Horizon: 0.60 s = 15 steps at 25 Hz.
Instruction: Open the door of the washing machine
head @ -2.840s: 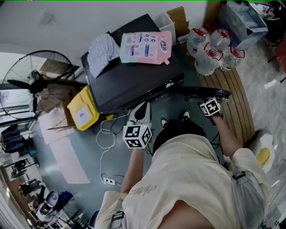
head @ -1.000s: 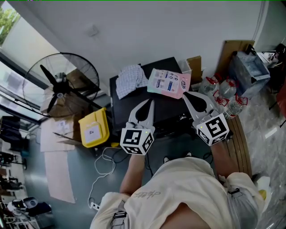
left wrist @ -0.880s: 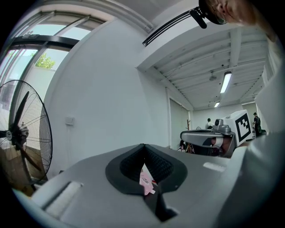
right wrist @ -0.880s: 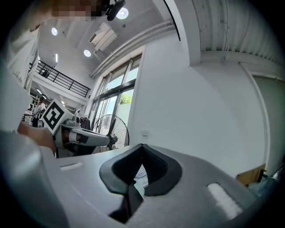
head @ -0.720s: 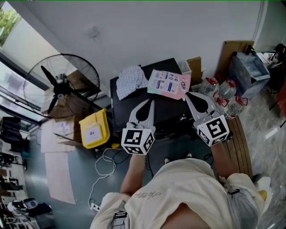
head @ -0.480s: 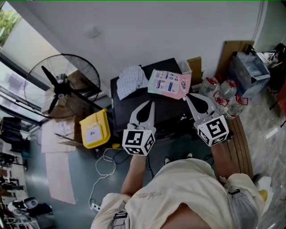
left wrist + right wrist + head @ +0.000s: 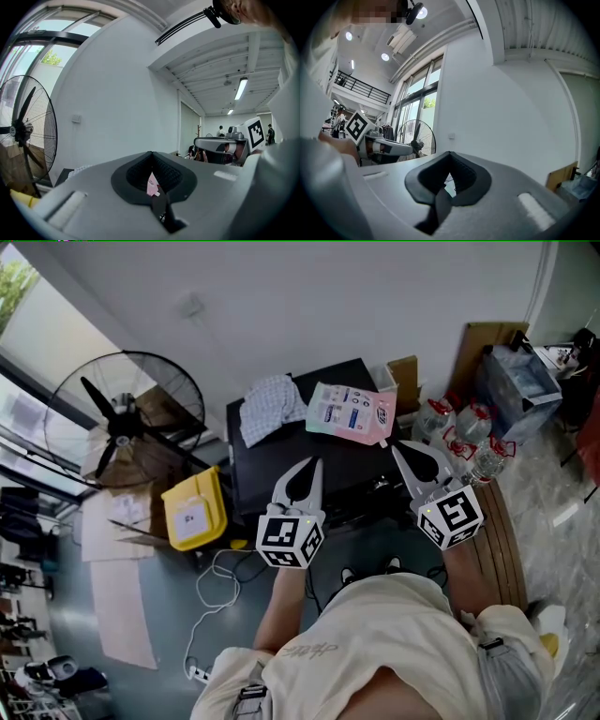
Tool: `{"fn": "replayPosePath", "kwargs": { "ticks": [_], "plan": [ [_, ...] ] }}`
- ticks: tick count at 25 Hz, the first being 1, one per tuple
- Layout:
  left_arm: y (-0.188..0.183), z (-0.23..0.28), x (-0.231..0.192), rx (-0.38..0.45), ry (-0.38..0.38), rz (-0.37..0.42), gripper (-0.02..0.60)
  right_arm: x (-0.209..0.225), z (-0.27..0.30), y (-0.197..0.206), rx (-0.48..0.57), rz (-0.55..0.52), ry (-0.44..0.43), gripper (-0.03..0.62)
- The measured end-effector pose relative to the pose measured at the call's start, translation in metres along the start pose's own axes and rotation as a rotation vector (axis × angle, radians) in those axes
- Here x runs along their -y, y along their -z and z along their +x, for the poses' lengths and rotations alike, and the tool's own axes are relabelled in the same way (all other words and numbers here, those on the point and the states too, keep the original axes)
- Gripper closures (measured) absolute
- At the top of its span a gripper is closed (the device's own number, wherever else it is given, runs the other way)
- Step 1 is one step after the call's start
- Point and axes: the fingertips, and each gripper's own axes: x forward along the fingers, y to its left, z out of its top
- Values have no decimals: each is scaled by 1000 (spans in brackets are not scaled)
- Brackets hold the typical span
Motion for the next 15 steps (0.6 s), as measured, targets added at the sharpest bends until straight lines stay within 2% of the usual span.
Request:
{"fn": "replayPosePath", "kwargs": {
  "ticks": [15],
  "plan": [
    [15, -1, -9, -35, -8, -25, 565, -5, 7, 13, -41, 4, -18, 592]
  ]
}}
